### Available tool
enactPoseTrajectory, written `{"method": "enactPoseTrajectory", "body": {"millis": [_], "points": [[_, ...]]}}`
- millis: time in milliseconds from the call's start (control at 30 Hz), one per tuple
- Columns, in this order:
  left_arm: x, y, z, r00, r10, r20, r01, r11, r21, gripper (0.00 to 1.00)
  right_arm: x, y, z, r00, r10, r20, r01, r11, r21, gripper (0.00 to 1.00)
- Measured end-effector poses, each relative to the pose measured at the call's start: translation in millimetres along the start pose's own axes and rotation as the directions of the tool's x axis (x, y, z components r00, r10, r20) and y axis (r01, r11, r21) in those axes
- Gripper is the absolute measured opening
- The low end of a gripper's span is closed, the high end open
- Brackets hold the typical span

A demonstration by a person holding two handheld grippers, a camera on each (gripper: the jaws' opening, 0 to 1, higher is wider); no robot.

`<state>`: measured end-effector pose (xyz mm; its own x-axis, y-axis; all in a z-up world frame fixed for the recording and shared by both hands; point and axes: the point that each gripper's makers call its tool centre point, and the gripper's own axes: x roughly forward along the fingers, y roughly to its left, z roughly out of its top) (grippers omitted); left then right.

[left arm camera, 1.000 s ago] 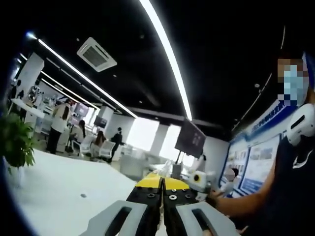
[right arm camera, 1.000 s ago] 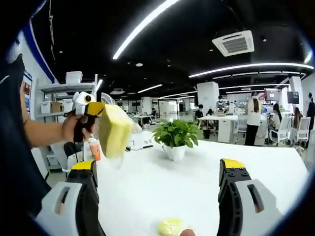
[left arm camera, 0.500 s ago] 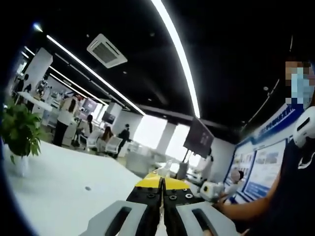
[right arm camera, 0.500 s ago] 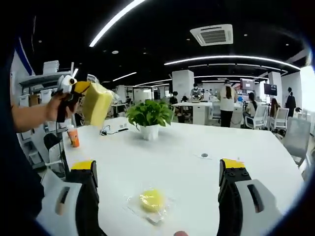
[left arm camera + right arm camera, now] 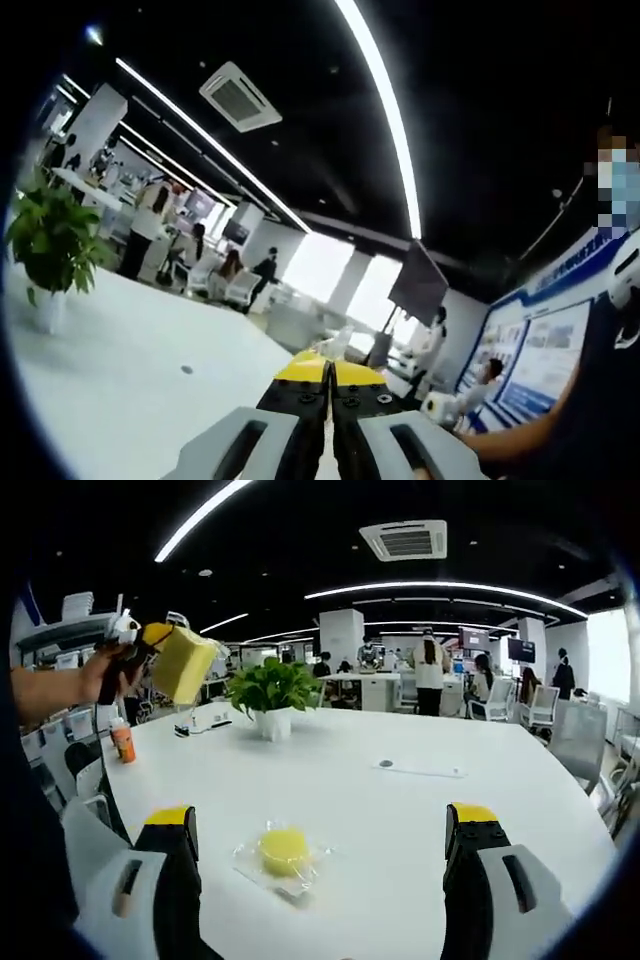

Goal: Compare the silicone blocks by pressing each to a similar depth, holding the contact briefly, and releasing to observe deformation and rebound differences across the visible hardness samples.

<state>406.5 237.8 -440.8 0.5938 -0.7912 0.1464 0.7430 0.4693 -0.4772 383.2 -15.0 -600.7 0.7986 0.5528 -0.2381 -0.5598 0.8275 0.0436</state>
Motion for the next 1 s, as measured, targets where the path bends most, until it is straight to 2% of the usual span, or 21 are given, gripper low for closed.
{"method": "enactPoseTrajectory", "body": {"millis": [167, 367, 733, 1000], "points": [[-2.0, 11.7, -8.8, 1.0, 0.012, 0.003, -0.011, 0.999, -0.044, 0.0, -1.3, 1.9, -9.0, 1.0, -0.008, -0.006, 0.008, 1.0, 0.015, 0.96], [-4.7, 22.3, -14.8, 0.999, 0.016, 0.029, -0.012, 0.993, -0.118, 0.0, -6.0, 2.4, -31.9, 0.999, -0.002, -0.049, 0.002, 1.0, 0.004, 0.96], [-6.2, 43.9, -40.4, 0.999, 0.053, -0.004, -0.053, 0.983, -0.175, 0.0, -10.2, 8.8, -55.5, 0.997, 0.005, -0.08, -0.002, 0.999, 0.036, 0.96], [-6.8, 62.0, -58.0, 0.997, 0.08, -0.022, -0.083, 0.972, -0.22, 0.0, -11.8, 8.8, -61.7, 0.995, 0.005, -0.095, -0.001, 0.999, 0.05, 0.96]]}}
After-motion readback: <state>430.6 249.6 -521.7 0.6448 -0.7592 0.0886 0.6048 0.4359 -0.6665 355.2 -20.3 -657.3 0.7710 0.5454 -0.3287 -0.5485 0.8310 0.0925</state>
